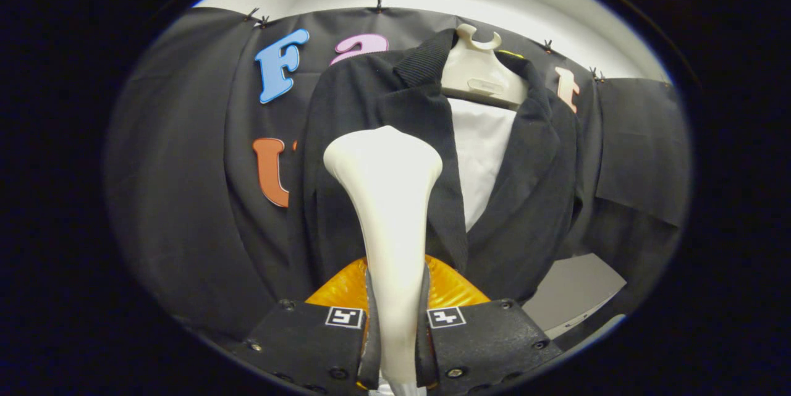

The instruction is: Iron the clothes twice with a garment steamer, once on the left side and once on the right side.

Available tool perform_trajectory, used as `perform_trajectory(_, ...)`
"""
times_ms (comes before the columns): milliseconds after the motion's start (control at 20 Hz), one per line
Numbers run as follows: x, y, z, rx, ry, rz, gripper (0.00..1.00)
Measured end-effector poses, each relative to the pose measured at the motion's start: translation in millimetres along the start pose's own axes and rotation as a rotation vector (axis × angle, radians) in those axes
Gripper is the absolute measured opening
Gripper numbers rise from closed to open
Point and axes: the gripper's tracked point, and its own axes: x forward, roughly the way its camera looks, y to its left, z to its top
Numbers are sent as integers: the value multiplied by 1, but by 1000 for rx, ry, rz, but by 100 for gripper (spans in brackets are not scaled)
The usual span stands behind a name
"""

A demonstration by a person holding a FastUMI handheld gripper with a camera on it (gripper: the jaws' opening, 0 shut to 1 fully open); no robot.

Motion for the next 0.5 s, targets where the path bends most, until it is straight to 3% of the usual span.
perform_trajectory(500,-1,-6,-64,6,87,1,25)
